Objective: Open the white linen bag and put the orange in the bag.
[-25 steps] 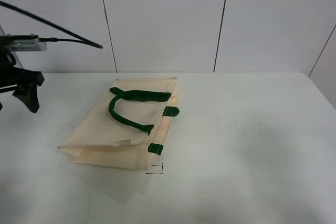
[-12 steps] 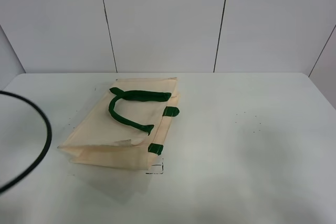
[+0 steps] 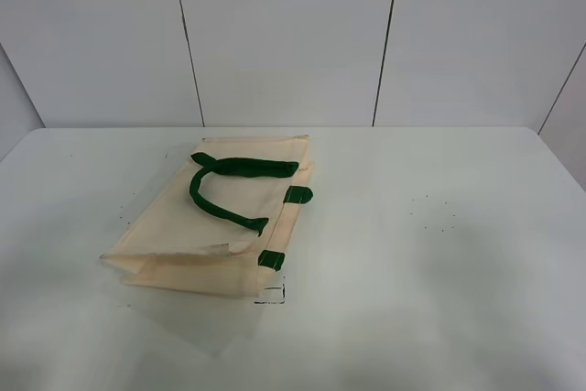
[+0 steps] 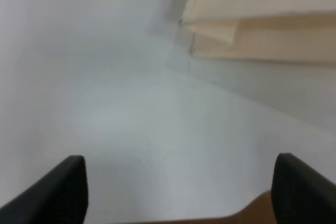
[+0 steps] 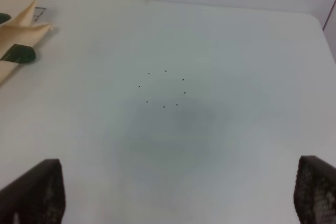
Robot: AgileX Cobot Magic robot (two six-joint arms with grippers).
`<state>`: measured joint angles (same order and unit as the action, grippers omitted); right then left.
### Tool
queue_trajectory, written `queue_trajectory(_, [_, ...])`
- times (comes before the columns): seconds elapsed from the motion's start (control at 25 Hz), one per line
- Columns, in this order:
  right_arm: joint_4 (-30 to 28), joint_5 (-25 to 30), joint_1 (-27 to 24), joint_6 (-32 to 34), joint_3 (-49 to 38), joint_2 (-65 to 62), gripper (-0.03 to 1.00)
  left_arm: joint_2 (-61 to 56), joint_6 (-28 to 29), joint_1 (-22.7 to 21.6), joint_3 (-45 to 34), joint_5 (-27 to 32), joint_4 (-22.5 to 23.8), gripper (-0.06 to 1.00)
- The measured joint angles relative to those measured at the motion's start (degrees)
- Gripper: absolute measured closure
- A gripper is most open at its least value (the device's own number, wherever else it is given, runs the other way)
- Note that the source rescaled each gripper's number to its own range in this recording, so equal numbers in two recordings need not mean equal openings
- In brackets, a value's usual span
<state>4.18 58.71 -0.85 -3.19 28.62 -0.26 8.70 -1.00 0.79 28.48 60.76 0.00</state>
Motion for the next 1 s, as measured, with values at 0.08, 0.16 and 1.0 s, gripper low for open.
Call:
queue_trajectory(0.08, [0.0, 0.0, 0.0, 0.0, 0.0, 0.0, -0.03, -1.9, 0.0, 0.0, 0.0, -0.1, 0.0, 0.05])
queue_trajectory(0.16, [0.0, 0.0, 0.0, 0.0, 0.0, 0.0, -0.03, -3.4, 0.0, 0.0, 0.0, -0.1, 0.0, 0.05])
queue_trajectory(1.0, [0.2, 0.0, 0.0, 0.0, 0.0, 0.0, -0.03, -8.8, -0.1, 0.0, -0.1, 0.0, 0.0, 0.05])
